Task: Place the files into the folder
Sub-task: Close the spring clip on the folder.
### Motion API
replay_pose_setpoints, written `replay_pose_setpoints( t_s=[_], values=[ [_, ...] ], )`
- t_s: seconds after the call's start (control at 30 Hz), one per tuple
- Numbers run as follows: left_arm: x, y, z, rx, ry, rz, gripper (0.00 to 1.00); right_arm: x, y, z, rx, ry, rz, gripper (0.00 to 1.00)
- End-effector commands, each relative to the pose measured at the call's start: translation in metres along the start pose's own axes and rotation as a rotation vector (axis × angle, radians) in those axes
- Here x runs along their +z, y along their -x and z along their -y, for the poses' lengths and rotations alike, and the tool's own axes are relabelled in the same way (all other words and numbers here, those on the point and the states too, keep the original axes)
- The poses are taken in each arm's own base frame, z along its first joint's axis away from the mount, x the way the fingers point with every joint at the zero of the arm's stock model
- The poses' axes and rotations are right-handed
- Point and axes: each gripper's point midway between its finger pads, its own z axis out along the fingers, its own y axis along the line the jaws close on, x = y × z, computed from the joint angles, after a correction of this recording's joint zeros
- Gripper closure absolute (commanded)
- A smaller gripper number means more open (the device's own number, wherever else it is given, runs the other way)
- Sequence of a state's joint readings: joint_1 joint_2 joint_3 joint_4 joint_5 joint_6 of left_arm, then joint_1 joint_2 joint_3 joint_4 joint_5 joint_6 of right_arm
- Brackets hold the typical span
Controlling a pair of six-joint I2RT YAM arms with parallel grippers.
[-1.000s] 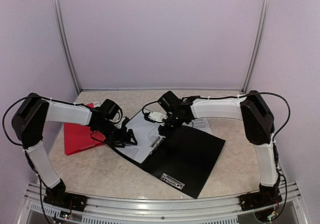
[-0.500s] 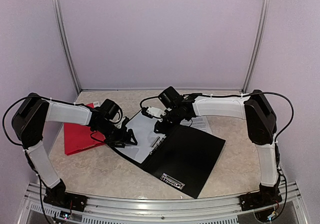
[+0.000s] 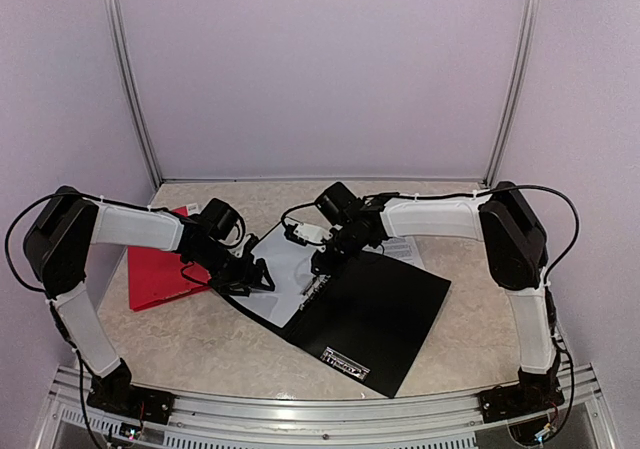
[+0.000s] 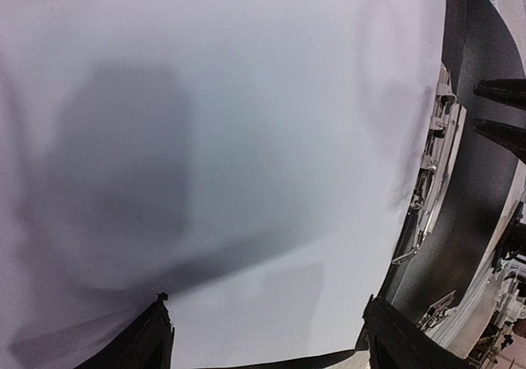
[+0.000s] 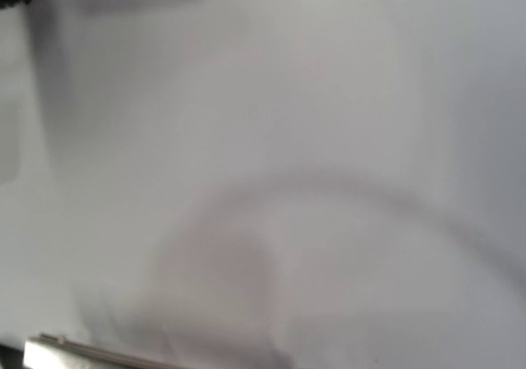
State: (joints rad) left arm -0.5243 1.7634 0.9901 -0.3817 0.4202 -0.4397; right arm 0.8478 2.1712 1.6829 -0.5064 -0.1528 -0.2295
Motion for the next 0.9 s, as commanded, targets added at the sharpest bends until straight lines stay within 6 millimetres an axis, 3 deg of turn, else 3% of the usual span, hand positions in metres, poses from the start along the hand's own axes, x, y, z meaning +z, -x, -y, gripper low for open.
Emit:
replay_pose_setpoints(
  t_s=[0.0, 0.53, 0.87],
  values=[
    [0.015, -0.032, -0.028, -0.038, 0.096, -0.111, 0.22, 0.018, -0.026, -0.005, 0.005, 0.008, -0.080, 0.84],
    [0.013, -0.033, -0.029, -0.037, 0.098, -0.108, 0.22, 0.017, -0.038, 0.016, -0.004, -0.078, -0.132, 0.85],
    [0.013, -0.033, -0.029, -0.038, 0.098, -0.109, 0.22, 0.024, -0.050, 0.014, -0.012, -0.075, -0.164, 0.85]
  ],
)
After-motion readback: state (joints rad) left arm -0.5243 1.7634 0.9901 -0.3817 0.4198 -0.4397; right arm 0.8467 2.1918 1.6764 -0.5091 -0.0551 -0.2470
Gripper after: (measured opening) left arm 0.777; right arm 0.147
